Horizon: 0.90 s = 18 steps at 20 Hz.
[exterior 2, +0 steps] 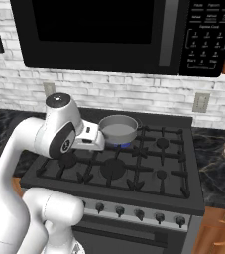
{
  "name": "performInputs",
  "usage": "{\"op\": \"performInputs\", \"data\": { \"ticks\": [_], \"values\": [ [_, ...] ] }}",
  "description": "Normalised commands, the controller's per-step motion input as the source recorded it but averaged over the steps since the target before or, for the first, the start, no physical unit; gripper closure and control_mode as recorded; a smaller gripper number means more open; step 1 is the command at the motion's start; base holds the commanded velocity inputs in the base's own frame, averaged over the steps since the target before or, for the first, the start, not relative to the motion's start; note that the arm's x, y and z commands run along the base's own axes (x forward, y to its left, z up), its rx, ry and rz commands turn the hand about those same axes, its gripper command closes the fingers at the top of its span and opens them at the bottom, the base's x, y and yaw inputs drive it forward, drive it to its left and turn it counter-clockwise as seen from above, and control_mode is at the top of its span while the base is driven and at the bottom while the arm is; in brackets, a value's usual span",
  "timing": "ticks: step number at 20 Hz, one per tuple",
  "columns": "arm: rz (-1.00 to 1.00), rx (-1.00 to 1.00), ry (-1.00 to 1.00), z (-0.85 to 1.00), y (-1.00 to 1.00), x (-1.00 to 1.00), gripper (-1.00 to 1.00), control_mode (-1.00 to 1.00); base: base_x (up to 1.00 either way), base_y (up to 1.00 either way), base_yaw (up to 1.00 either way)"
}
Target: Turn on the burner for the pot on the stove. Wait thirty seconds for the pot to heat up. Then add the lemon wedge to the pot.
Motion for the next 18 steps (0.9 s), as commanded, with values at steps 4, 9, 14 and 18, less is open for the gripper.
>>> {"op": "performInputs", "data": {
  "ticks": [4,9,14,18],
  "values": [
    [-0.09,0.0,0.0,-0.1,0.17,-0.02,-1.0,-1.0,0.0,0.0,0.0],
    [-0.08,0.0,0.0,0.0,0.11,-0.01,-1.0,-1.0,0.0,0.0,0.0],
    [-0.05,0.0,0.0,0.0,0.06,-0.1,-1.0,-1.0,0.0,0.0,0.0],
    [-0.01,0.01,0.0,0.0,0.03,-0.11,-1.0,-1.0,0.0,0.0,0.0]
  ]
}}
